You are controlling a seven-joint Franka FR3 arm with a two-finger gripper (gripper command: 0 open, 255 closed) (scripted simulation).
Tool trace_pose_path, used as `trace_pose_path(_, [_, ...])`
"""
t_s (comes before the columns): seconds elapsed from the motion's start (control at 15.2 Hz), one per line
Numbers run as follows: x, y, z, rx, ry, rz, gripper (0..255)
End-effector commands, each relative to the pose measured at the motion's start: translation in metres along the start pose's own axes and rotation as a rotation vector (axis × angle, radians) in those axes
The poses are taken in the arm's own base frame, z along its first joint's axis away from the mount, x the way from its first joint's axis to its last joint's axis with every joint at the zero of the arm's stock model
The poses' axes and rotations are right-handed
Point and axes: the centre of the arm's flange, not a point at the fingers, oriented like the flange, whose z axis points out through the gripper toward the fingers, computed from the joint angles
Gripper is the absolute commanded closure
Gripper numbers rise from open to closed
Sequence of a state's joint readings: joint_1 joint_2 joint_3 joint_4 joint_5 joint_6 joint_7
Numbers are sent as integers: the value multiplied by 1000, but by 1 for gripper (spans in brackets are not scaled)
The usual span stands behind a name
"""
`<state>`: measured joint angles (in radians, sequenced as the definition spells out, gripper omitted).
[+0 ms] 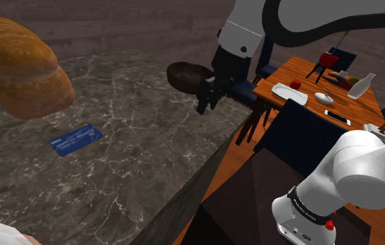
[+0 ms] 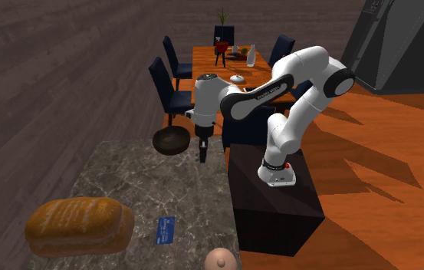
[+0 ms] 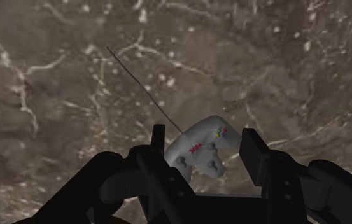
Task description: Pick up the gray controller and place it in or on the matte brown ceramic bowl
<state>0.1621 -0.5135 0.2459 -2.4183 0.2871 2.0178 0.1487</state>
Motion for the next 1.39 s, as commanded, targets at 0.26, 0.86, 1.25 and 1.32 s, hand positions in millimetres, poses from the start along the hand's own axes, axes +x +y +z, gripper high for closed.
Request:
trace_pose_path(0.26, [3, -5, -30, 0, 0, 0, 255])
trace_pose_path(0.86, [6, -13, -77, 0, 0, 0, 255])
trace_pose_path(1.25, [8, -18, -108, 0, 0, 0, 255])
trace_pose_path(1.32, [20, -12, -109, 0, 0, 0, 255])
